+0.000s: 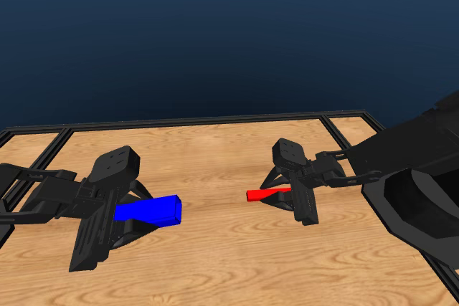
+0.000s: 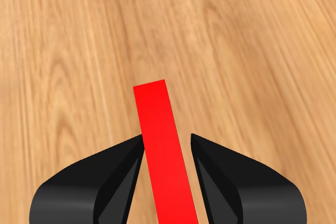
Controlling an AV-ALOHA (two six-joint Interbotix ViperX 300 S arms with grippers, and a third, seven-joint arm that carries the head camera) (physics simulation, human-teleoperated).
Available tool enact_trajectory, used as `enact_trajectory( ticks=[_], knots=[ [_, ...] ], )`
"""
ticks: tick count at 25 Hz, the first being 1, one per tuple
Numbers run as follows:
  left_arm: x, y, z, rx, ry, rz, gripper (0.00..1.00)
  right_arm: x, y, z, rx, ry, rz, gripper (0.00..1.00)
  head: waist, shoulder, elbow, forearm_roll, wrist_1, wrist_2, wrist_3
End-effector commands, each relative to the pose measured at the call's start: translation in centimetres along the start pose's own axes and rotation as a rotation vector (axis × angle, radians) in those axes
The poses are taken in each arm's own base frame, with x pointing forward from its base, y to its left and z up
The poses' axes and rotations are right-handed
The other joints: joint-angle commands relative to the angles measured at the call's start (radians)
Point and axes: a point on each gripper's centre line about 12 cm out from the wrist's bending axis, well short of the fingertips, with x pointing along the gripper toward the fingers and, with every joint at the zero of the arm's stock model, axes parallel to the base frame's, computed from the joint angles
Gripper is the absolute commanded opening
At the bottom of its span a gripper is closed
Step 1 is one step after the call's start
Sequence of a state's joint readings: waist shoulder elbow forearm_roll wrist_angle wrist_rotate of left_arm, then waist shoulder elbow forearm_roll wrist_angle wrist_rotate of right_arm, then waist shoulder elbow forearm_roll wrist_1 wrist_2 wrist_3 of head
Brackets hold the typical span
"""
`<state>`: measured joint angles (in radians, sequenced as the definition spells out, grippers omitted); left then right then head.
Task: Insert peg into socket
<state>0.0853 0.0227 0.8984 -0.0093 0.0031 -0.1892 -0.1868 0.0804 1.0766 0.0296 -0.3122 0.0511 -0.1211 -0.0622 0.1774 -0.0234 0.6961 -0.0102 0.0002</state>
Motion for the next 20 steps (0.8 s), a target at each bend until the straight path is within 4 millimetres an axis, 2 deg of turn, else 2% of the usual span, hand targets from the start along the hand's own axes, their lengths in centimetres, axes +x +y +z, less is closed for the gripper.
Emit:
enact_trajectory(
  ticks=[1, 6, 8, 11, 14, 17, 19, 20],
  knots=[
    [-0.9, -0.3, 1.2, -0.006, -0.069, -0.014, 0.00, 0.2, 1.6, 0.9, -0.061, -0.007, 0.034, 0.00, 0.003, -0.024, -0.006, 0.000, -0.002, 0.000, 0.002],
    [-1.8, -0.9, 1.4, -0.009, -0.083, -0.029, 0.00, -1.1, 1.7, 2.5, -0.077, -0.061, 0.034, 0.00, 0.006, -0.057, 0.015, 0.001, 0.000, 0.003, 0.005],
    [-2.5, -1.5, 1.9, -0.006, -0.095, -0.043, 0.00, -1.7, 2.1, 3.7, -0.088, -0.084, 0.042, 0.00, 0.009, -0.082, 0.031, 0.002, -0.002, 0.006, 0.007],
    [-3.3, -2.5, 2.3, 0.007, -0.097, -0.064, 0.00, -2.3, 3.7, 5.6, -0.131, -0.103, 0.077, 0.00, 0.016, -0.119, 0.057, 0.004, -0.008, 0.006, 0.008],
    [-4.4, -4.1, 2.7, 0.029, -0.116, -0.100, 0.00, -3.1, 4.6, 8.5, -0.136, -0.139, 0.095, 0.00, 0.032, -0.166, 0.091, 0.007, -0.011, 0.010, 0.017],
    [-5.4, -5.4, 2.9, 0.037, -0.109, -0.124, 0.00, -2.9, 5.8, 10.3, -0.143, -0.133, 0.117, 0.00, 0.048, -0.199, 0.116, 0.011, -0.013, 0.015, 0.021],
    [-6.1, -6.1, 2.7, 0.042, -0.095, -0.134, 0.00, -2.6, 7.3, 12.4, -0.165, -0.179, 0.141, 0.00, 0.059, -0.217, 0.130, 0.013, -0.011, 0.013, 0.015],
    [-6.2, -6.1, 2.4, 0.042, -0.084, -0.133, 0.00, -2.3, 7.5, 12.5, -0.167, -0.168, 0.144, 0.00, 0.063, -0.222, 0.133, 0.013, -0.012, 0.013, 0.011]
  ],
)
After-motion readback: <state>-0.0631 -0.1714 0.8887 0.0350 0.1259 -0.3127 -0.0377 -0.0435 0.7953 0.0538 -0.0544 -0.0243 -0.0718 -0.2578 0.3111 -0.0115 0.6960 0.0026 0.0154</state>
